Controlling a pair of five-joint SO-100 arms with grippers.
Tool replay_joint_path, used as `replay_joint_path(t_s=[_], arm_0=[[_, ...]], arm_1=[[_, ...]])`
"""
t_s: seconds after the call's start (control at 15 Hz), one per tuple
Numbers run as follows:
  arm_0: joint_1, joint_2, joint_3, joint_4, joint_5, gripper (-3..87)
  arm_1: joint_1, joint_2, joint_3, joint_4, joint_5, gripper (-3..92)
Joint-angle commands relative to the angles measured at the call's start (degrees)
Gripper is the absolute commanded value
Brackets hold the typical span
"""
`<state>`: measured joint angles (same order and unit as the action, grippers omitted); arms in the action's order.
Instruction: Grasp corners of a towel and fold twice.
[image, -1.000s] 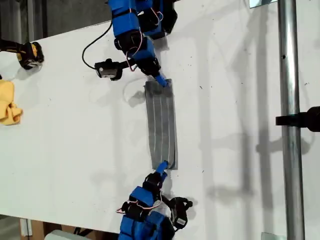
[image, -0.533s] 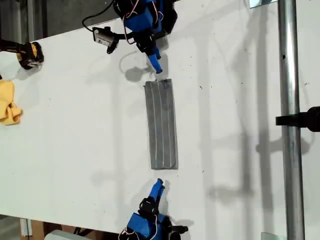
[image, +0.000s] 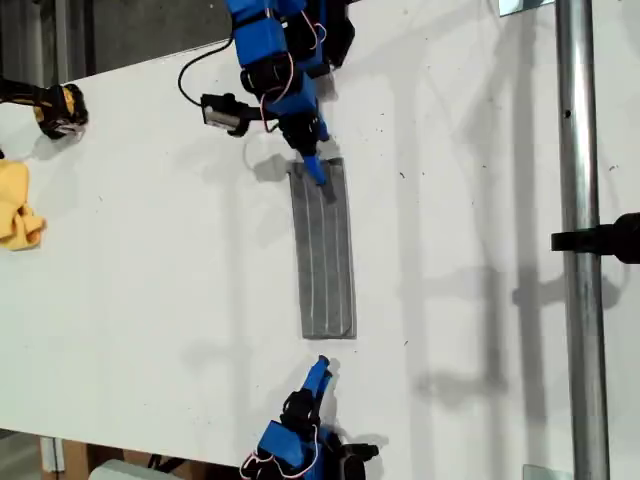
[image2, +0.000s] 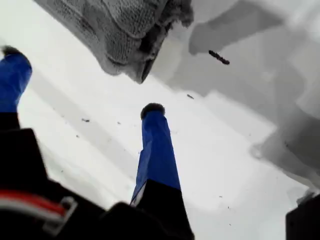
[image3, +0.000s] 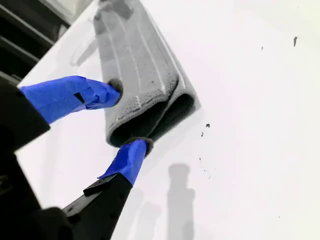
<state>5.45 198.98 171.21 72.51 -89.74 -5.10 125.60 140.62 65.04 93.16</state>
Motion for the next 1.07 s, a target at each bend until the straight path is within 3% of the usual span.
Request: replay_joint_path(t_s=[0.0,0.47,0.67,0.73,0.8,0.87,1.0], arm_0=[[1.2,0.4,-0.7,0.2,-1.5,17.1],[1.7,0.4,-0.5,0.2,-1.0,16.9],[2.2,0.4,-0.9,1.8,-1.6,16.8],[2.6,0.4,-1.1,2.5,-1.9,16.7],[3.0,0.4,-1.1,2.7,-2.3,16.7],[3.1,0.4,-1.2,2.8,-2.5,16.6],[3.2,0.4,-1.7,2.9,-2.6,16.6]], arm_1=[[2.6,-14.7,-7.8,-4.6,-1.3,45.1],[7.3,-40.1,-25.9,8.4,-6.2,44.9],[7.6,-50.6,-36.4,8.2,-9.6,40.7],[7.5,-50.6,-36.9,6.3,-9.8,34.1],[7.0,-50.3,-37.6,6.2,-7.4,10.7],[6.9,-50.4,-38.1,7.0,-5.0,1.6],[6.0,-49.7,-38.1,5.0,-5.3,-0.1]])
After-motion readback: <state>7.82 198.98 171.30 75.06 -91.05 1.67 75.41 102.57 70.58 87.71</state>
